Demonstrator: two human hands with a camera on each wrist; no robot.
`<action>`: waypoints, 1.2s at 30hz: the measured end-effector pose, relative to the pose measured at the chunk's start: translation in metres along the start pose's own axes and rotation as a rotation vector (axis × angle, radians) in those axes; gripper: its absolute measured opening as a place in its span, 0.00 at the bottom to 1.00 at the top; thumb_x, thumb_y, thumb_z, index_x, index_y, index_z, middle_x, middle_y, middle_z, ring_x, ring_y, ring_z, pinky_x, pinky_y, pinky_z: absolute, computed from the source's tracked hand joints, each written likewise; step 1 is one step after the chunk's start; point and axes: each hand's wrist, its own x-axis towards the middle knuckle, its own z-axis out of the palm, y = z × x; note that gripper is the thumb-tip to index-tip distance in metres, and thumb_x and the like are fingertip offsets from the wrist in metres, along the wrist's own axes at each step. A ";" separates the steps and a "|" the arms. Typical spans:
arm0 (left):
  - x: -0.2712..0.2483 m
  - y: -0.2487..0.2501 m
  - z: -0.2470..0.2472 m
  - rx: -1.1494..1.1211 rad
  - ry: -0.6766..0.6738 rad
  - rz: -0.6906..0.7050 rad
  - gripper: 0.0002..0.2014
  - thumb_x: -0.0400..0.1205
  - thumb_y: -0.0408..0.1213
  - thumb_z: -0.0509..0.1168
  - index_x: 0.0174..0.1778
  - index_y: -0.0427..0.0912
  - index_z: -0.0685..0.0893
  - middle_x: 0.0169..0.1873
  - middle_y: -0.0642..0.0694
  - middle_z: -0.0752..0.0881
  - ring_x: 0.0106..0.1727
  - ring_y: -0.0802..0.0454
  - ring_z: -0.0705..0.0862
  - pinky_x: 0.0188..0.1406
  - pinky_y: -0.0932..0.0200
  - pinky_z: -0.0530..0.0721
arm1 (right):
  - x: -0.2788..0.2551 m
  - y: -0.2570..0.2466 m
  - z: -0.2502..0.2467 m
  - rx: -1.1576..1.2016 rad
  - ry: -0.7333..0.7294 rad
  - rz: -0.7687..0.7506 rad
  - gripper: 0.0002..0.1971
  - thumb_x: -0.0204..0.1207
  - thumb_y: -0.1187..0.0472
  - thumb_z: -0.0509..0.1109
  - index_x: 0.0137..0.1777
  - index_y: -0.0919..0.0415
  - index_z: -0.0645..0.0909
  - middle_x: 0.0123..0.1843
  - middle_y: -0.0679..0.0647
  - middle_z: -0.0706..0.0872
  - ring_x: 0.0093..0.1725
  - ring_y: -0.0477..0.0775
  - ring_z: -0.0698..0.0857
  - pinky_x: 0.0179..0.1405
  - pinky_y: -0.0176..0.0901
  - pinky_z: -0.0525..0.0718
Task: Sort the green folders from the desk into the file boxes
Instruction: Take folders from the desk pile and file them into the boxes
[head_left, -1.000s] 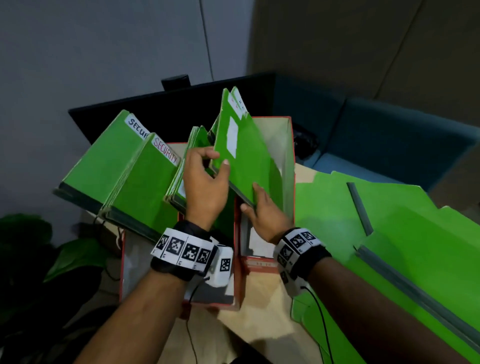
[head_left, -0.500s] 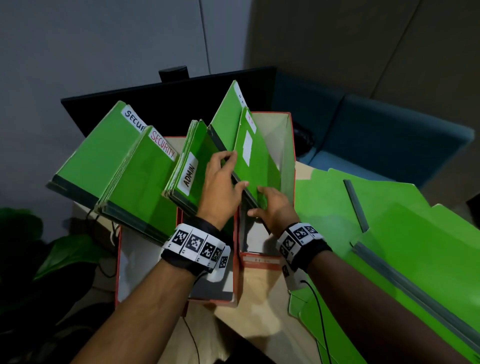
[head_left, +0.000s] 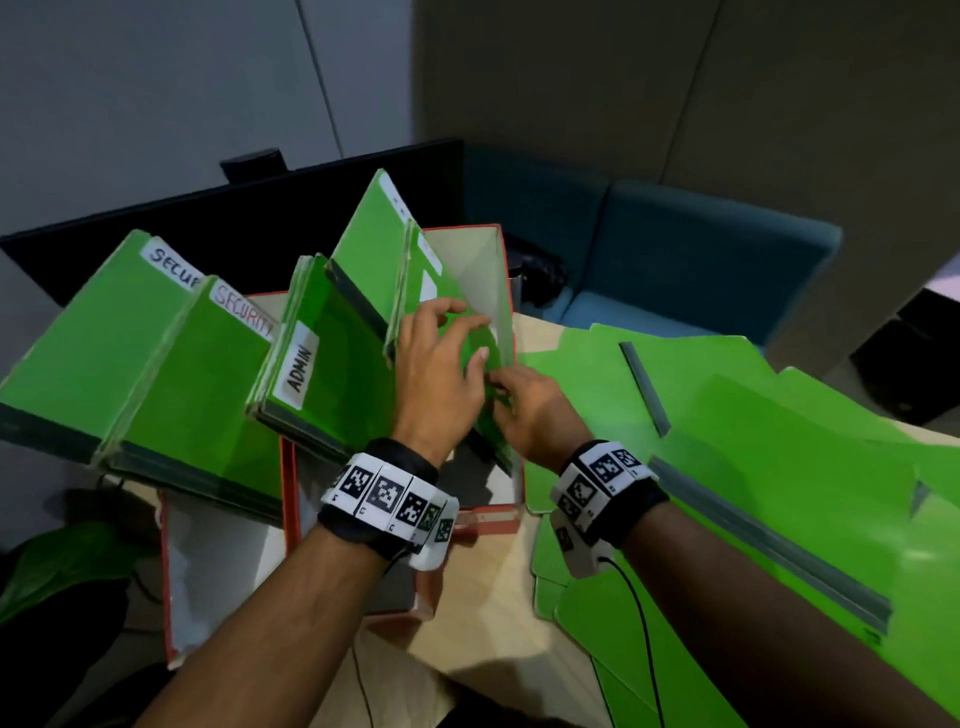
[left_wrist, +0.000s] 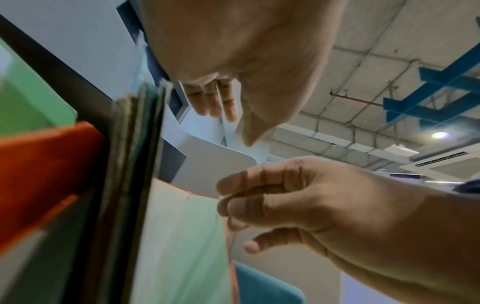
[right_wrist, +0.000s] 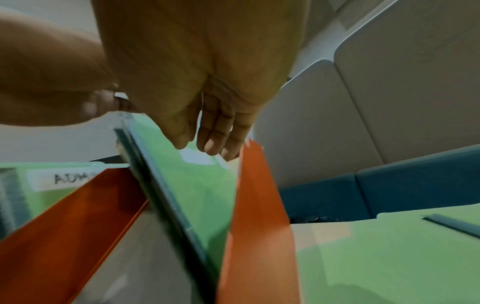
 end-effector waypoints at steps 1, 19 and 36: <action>0.001 0.008 0.008 -0.087 -0.029 0.002 0.17 0.77 0.32 0.71 0.62 0.45 0.84 0.63 0.46 0.74 0.68 0.52 0.71 0.73 0.58 0.69 | -0.005 0.004 -0.011 0.005 0.044 -0.021 0.13 0.70 0.72 0.69 0.54 0.68 0.84 0.48 0.61 0.87 0.46 0.60 0.84 0.51 0.41 0.78; -0.054 0.151 0.167 -0.397 -0.494 0.213 0.13 0.81 0.28 0.67 0.61 0.39 0.85 0.58 0.48 0.77 0.57 0.61 0.74 0.65 0.70 0.72 | -0.168 0.124 -0.146 -0.161 0.213 0.512 0.14 0.78 0.62 0.69 0.63 0.58 0.83 0.58 0.53 0.88 0.58 0.55 0.83 0.60 0.46 0.78; -0.107 0.082 0.224 0.073 -1.046 -0.266 0.20 0.79 0.33 0.68 0.68 0.38 0.80 0.63 0.38 0.83 0.56 0.42 0.85 0.56 0.53 0.84 | -0.358 0.205 -0.154 -0.294 0.046 1.137 0.31 0.71 0.79 0.65 0.71 0.53 0.77 0.66 0.58 0.77 0.64 0.63 0.79 0.63 0.52 0.80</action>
